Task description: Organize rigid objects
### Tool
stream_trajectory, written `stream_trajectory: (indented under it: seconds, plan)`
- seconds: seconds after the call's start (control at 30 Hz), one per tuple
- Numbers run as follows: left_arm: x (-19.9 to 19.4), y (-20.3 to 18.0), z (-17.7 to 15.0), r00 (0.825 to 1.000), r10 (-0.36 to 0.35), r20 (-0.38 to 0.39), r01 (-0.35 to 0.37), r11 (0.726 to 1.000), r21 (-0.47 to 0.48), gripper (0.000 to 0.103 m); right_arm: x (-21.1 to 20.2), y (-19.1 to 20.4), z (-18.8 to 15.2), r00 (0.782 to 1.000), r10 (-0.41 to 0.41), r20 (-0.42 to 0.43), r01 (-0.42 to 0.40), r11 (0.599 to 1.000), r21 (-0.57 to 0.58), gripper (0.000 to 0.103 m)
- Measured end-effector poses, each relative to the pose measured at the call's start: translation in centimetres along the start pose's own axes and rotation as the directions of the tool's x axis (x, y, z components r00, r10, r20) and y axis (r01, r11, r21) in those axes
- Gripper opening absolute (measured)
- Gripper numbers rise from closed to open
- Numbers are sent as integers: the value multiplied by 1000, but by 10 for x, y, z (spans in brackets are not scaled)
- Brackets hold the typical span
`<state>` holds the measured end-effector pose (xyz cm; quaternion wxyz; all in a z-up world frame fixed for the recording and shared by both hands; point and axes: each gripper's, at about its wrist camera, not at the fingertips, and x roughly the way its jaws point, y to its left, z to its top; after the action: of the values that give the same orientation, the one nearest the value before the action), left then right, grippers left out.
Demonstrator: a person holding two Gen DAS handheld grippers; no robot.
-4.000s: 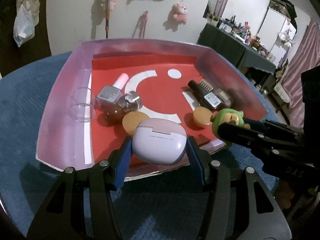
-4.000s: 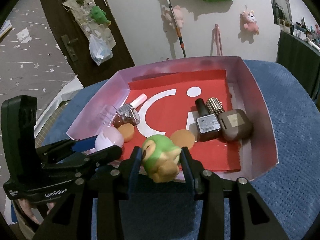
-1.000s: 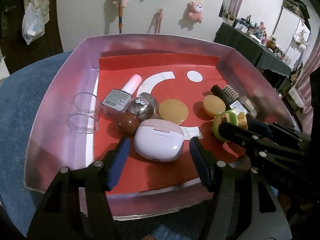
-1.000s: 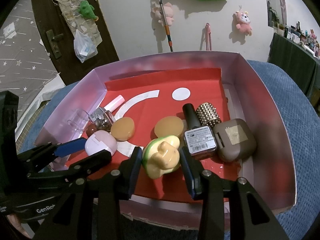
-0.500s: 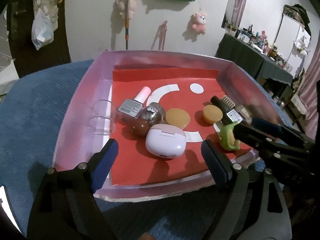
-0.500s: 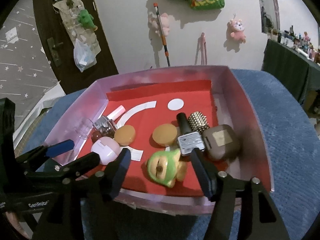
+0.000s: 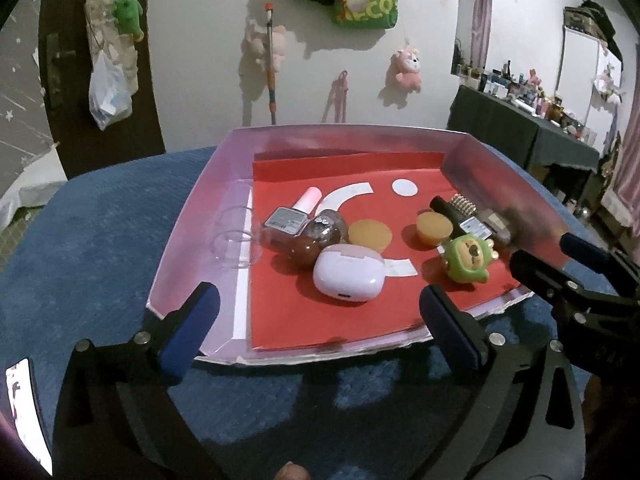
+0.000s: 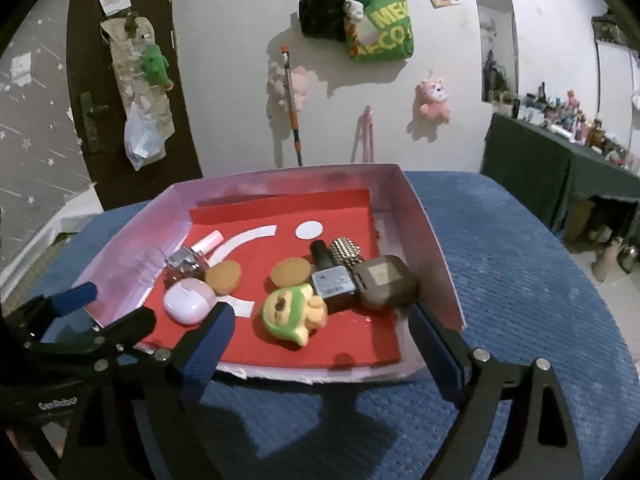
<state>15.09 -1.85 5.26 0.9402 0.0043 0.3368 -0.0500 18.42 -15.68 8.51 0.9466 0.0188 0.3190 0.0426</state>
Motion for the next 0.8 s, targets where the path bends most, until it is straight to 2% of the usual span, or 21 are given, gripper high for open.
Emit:
stream_trajectory:
  seconds: [0.17,0.33,0.53,0.8]
  plan:
    - [-2,1,-9,999,24,41,-24,1000,5,102,1,2,-10,999,-36,17,36,999,-12,92]
    - [2,8,-11,999,-29,22,29,999,-22,103,2,-1,-10,999,-25,20,25,1000,0,95]
    - [7,11,-10,1000,-13,-6,13,999,-50,103,6,-1,-10,1000,-29,-5,29,1000,-2,96]
    - [12,5,-11,999,-2,-38,1,1000,-25,103,12,2,-11,999,-29,-38,29,999,-16,96]
